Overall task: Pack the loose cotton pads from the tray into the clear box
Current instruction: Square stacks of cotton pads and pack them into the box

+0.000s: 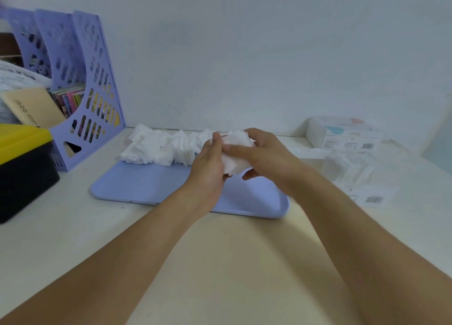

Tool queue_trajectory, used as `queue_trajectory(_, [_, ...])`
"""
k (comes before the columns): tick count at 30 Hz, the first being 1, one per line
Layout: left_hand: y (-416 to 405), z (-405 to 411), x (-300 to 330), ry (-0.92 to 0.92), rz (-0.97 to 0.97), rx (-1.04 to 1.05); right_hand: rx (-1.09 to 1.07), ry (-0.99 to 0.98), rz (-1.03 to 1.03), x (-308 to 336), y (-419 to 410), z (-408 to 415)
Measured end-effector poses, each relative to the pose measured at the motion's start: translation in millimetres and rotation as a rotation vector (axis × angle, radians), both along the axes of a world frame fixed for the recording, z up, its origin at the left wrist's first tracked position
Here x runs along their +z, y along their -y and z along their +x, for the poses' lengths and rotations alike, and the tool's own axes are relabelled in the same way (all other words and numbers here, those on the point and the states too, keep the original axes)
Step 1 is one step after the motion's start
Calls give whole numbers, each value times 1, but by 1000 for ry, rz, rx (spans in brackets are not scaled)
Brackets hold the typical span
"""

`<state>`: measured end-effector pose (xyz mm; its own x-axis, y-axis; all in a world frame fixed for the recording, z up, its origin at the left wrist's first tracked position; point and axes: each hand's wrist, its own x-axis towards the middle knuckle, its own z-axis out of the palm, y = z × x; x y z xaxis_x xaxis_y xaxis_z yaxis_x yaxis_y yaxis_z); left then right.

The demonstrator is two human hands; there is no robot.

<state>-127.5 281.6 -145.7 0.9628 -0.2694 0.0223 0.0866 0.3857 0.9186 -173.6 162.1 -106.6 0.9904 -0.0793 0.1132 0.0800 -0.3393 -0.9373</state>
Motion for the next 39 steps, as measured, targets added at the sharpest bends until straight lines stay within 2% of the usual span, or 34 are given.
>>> queue_trajectory(2, [3,-7,4,52,67,-55,19,-31,-1,12,16,-5])
queue_trajectory(4, [6,-14,6,153,192,-62,-131,13,7,26,40,-9])
queue_trajectory(8, [19,-19,18,501,576,-9,-507,59,-226,38,113,-23])
queue_trajectory(10, [33,-17,25,638,764,-23,-538,19,-286,33,134,-25])
queue_trajectory(12, [55,-21,28,707,859,-85,-567,-8,-360,29,144,-24])
queue_trajectory(16, [94,-30,12,718,911,-116,-551,-89,-542,22,144,-21])
queue_trajectory(20, [111,-29,-6,700,805,19,-483,-130,-621,15,140,-16])
queue_trajectory(22, [114,-22,-4,736,813,35,-455,-133,-630,19,142,-16])
queue_trajectory(26, [122,-15,12,842,949,12,-441,-182,-642,24,147,-21])
queue_trajectory(34, [135,-15,7,735,979,30,-429,-182,-615,18,145,-22])
queue_trajectory(39, [135,-16,12,777,1146,-7,-450,-128,-624,15,146,-21])
